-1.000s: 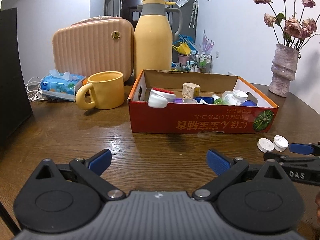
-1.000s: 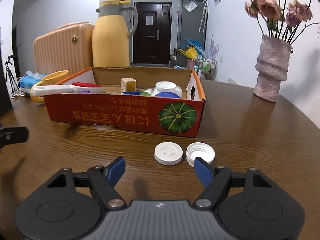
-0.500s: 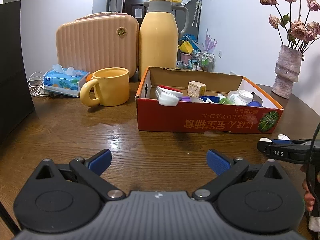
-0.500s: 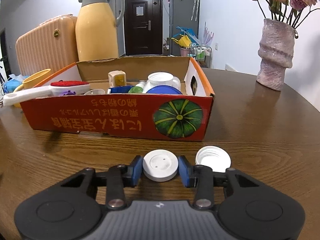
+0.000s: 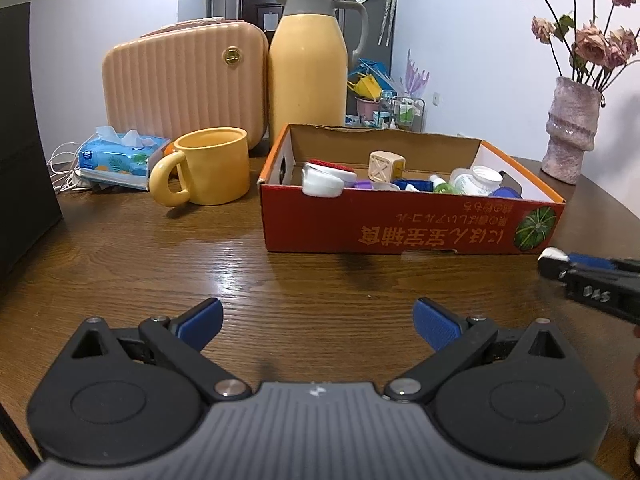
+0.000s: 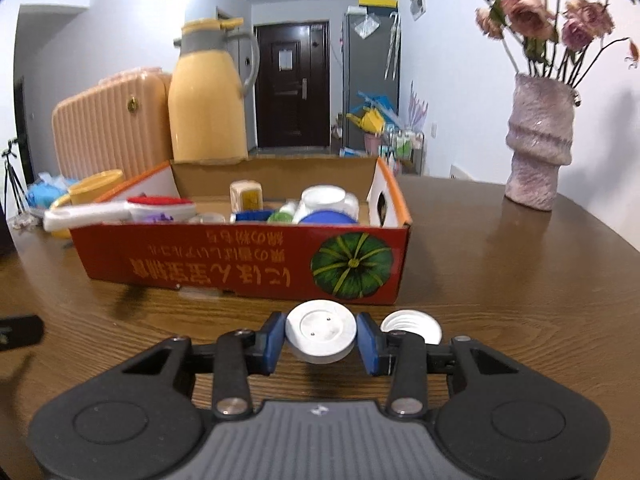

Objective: Organize rigid objects
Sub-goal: 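Grasp a white bottle cap with the right tool, then grasp the ribbed white screw cap with the left tool while the right tool holds its cap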

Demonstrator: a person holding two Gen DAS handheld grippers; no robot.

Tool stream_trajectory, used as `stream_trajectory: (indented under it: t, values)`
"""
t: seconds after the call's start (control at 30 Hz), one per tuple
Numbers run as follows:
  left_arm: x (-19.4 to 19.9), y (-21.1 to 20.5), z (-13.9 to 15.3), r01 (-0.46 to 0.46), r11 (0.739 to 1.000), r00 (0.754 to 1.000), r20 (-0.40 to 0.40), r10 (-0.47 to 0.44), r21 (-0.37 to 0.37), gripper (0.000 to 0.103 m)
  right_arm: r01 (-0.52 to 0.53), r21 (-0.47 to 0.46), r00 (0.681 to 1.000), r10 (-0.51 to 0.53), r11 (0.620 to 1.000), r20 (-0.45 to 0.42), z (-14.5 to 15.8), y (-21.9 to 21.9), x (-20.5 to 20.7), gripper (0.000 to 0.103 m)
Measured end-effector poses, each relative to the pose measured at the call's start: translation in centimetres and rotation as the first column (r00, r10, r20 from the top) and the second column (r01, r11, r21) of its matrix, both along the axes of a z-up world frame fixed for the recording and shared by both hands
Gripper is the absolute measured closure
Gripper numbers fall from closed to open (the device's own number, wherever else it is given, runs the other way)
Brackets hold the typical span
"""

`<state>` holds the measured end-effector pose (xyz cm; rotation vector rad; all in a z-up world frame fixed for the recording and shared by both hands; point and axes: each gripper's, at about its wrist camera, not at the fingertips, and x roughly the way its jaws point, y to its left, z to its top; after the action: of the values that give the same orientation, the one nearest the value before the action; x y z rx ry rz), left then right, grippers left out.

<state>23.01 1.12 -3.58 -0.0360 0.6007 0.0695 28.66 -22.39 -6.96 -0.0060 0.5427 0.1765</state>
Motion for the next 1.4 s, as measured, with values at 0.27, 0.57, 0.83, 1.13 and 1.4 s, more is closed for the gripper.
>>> stream_trajectory:
  t: [0.27,0.57,0.83,1.13,1.4]
  values:
    - [0.2,-1.8,-0.1,0.014,1.000,1.000,-0.008,-0.014,0.005,0.000,0.031,0.036,0.998,-0.032,0.999,0.050,0.8,-2.7,-1.1,0.065]
    - [1.1,-5.4,-0.2,0.042,0.999,0.999,-0.027,-0.042,0.009,0.000,0.061,0.058,0.995,-0.066,0.996,0.079,1.2,-5.9,-1.5,0.065]
    - [2.5,-8.7,-0.1,0.058,0.998,0.998,-0.030,-0.057,0.014,0.000,0.088,0.074,0.992,-0.094,0.993,0.083,1.2,-8.9,-1.2,0.065]
    - [4.1,-12.8,-0.7,0.098,0.995,0.994,-0.050,-0.097,0.021,0.000,0.113,0.082,0.990,-0.119,0.990,0.077,0.9,-11.9,-0.5,0.065]
    - [5.8,-16.4,-1.5,0.132,0.991,0.989,-0.067,-0.130,0.027,0.000,0.152,0.073,0.985,-0.158,0.986,0.072,0.6,-14.6,0.5,0.065]
